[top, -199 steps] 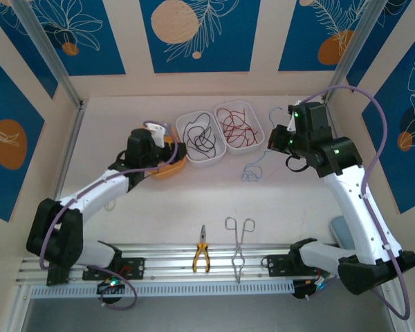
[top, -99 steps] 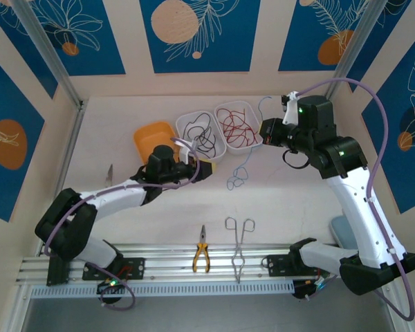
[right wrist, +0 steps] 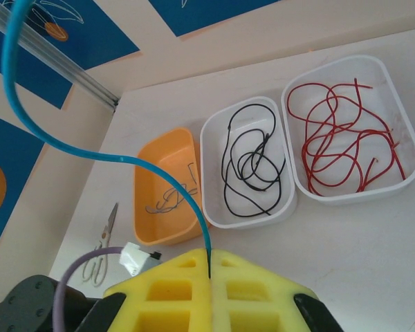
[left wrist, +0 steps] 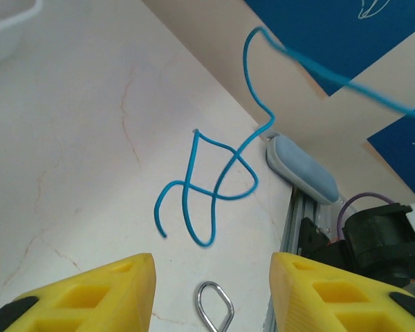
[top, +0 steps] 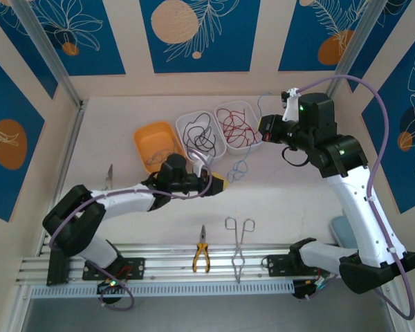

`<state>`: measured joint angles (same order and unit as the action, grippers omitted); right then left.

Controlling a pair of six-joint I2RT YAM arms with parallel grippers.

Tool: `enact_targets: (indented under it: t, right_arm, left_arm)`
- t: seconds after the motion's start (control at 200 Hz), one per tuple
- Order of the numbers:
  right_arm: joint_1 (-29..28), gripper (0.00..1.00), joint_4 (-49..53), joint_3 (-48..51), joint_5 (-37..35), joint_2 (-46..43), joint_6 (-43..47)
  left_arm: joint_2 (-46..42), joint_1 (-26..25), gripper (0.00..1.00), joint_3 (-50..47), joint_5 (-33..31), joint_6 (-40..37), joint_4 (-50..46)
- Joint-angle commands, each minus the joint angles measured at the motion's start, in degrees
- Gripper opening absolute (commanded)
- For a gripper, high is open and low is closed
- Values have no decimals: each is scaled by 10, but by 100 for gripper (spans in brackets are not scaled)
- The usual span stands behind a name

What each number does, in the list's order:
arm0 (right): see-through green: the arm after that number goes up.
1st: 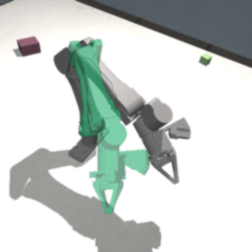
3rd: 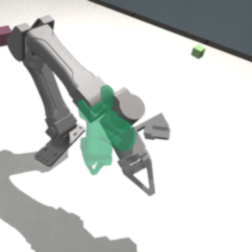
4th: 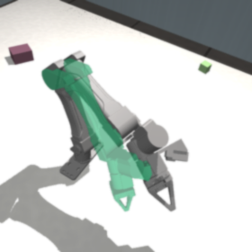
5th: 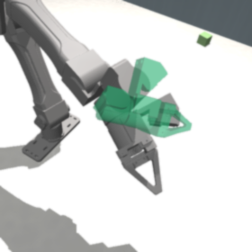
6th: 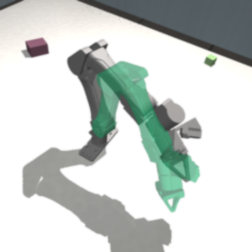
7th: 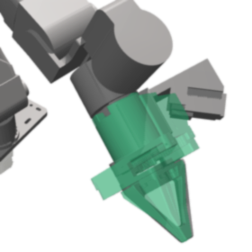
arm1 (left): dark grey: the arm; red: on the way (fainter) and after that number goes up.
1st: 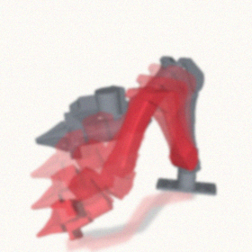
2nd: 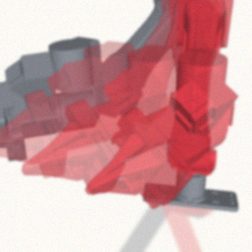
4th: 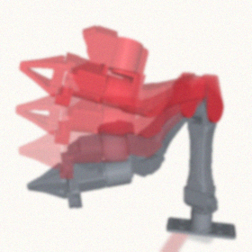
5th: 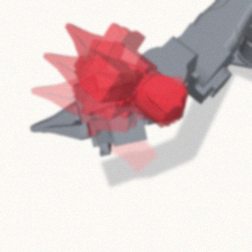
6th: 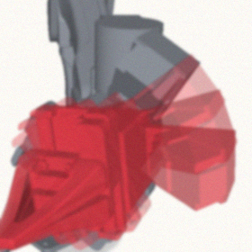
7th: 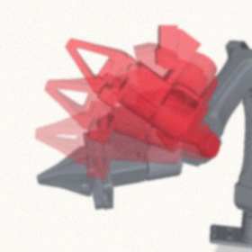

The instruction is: Untangle the cables

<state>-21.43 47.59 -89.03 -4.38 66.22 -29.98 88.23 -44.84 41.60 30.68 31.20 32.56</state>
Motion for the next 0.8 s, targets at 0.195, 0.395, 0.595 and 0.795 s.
enact_targets:
  t: [0.195,0.395,0.595,0.795]
  right_arm:
    - [-10,0,-10,-20,17,6,8]
    - [-10,0,-11,-19,15,7,8]
    - [-10,0,-11,-18,15,7,8]
    - [-10,0,-10,-18,12,6,11]
  left_arm:
    - [47,-7,43,38,-3,-5,20]
    - [68,-6,34,48,-8,25,58]
    - [94,-6,26,64,-8,48,84]
    - [105,-6,32,77,3,56,99]
